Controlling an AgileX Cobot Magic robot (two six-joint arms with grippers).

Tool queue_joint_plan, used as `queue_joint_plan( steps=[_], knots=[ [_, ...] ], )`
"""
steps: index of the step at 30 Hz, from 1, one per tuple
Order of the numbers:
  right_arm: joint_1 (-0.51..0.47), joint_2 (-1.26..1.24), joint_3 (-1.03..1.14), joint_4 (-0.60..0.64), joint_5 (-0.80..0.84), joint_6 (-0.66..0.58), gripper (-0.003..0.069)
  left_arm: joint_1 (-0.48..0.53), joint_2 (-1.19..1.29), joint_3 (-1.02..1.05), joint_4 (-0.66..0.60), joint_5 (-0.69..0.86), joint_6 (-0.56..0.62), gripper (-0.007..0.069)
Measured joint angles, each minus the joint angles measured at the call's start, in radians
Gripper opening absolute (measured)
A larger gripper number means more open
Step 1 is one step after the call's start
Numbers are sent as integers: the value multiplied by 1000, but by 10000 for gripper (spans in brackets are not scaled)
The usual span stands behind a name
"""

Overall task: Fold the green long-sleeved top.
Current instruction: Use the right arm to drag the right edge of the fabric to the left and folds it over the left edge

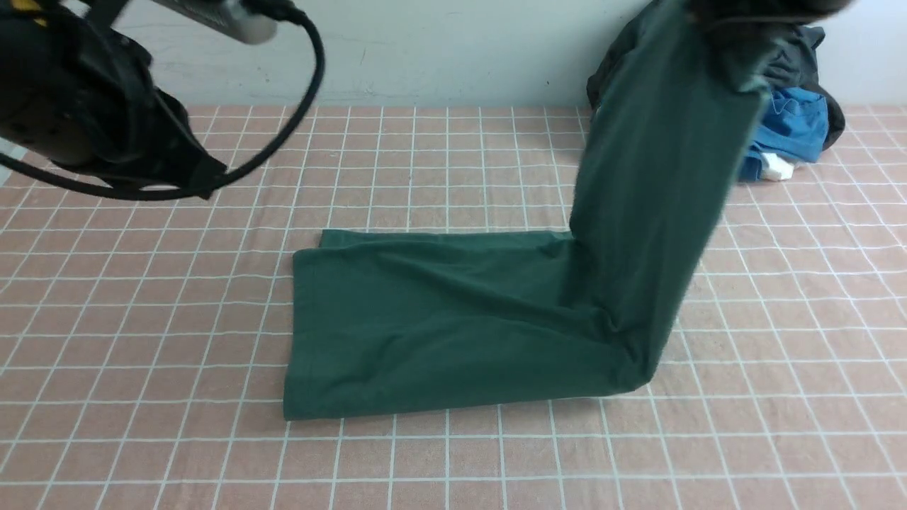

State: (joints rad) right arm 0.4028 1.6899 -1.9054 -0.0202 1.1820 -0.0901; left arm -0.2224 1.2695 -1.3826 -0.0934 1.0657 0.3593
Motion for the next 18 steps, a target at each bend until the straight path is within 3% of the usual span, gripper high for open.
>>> queue_joint_plan(
  steps=[4, 8, 18],
  knots=[
    [164, 112, -59, 12, -39, 24, 41, 0, -112, 0, 81, 30, -54, -3],
    [254, 239, -87, 56, -108, 33, 41, 0, -183, 0, 159, 46, -116, -3],
    [308, 480, -87, 303, -347, 36, 44, 0, -227, 0, 191, 73, -147, -3]
  ],
)
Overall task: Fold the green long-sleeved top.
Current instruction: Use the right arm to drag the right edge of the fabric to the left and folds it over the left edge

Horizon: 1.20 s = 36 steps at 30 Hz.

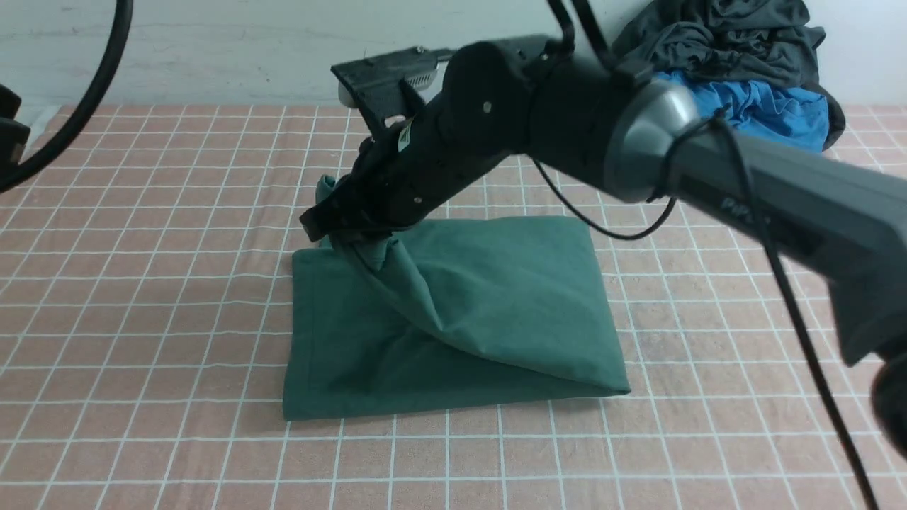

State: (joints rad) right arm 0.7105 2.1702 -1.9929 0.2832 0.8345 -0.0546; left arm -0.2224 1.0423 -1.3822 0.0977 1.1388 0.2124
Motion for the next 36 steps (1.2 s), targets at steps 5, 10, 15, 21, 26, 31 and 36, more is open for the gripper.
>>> queue_joint_plan(
  steps=[5, 10, 15, 21, 26, 31, 36],
  knots=[
    [0, 63, 0, 109, -53, -18, 153, 0, -1, 3, 0, 10, 0, -3],
    [-5, 58, -12, 159, -59, -89, 393, 0, -1, 15, 0, 10, 0, -3],
    [-39, 42, -60, 121, 14, -119, 519, 0, -1, 15, 0, 10, 0, -3],
    [-65, 49, -77, -10, 126, -113, 510, 0, -1, 15, 0, 10, -3, -3],
    [-34, 129, -78, -20, 218, -96, 475, 0, -1, 15, -10, 9, -3, -3],
    [39, 215, -78, -57, 256, -105, 464, 0, -1, 15, -19, 9, -3, -3],
    [61, 210, -121, -131, 274, -101, 463, 0, -1, 15, -20, 9, -3, -3]
  ],
)
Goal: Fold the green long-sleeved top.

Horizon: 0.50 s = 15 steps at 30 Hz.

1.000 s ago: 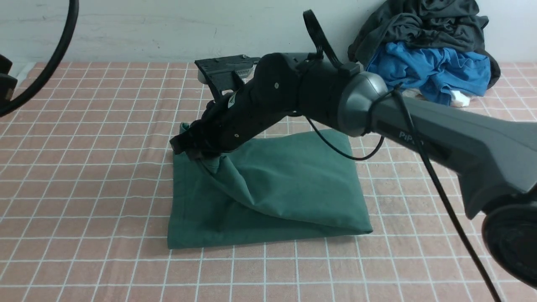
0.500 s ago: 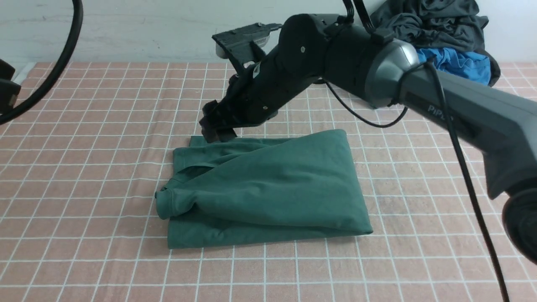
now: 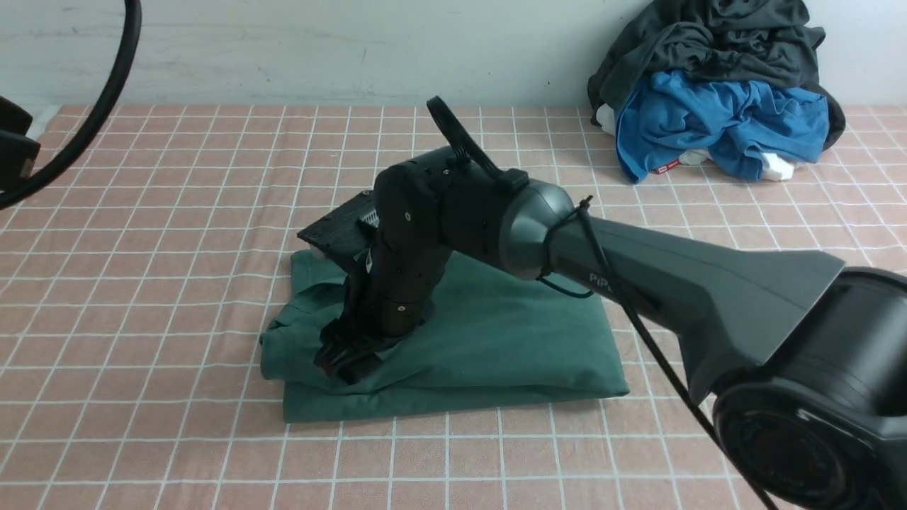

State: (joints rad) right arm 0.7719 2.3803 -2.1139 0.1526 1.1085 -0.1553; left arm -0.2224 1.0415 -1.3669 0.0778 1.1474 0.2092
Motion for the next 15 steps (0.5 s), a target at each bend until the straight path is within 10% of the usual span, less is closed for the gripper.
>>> queue_joint_plan(
  steps=[15],
  knots=[
    [-10, 45, -146, -173, -156, 98, 463, 0, 0, 5, -2, -34, 0, -3]
  ],
)
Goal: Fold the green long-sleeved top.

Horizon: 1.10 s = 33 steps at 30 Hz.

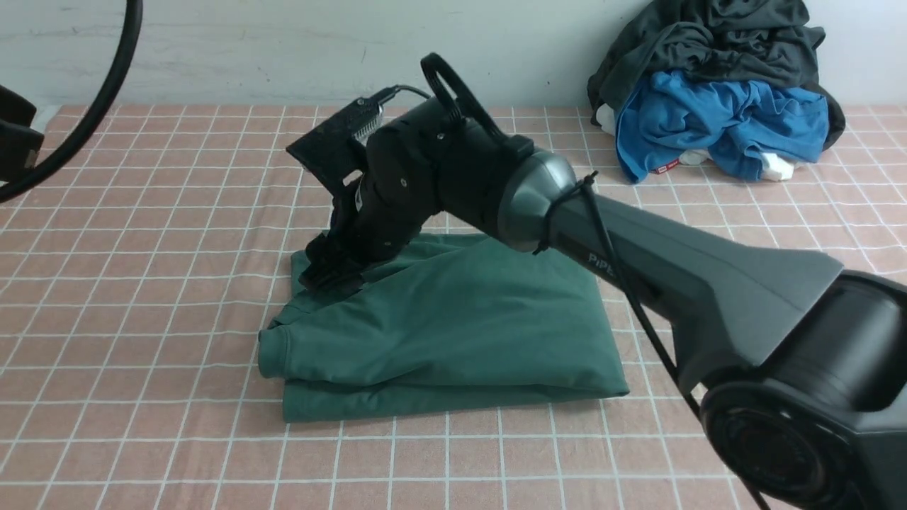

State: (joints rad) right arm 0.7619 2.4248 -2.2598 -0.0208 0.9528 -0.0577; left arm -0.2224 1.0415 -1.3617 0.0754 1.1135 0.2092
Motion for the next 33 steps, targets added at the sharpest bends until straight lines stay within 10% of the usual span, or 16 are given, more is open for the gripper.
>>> queue_joint_plan(
  steps=[12, 20, 33],
  knots=[
    [-56, -186, -69, -172, 281, -19, 211, -1, -299, 374, 6, -217, -54, -3],
    [-110, -592, 59, -49, 303, -57, 5, -1, -686, 633, 22, -246, -161, -3],
    [-110, -1412, 862, 59, -24, -99, -14, -1, -1022, 903, 22, -288, -215, -3]
  ],
)
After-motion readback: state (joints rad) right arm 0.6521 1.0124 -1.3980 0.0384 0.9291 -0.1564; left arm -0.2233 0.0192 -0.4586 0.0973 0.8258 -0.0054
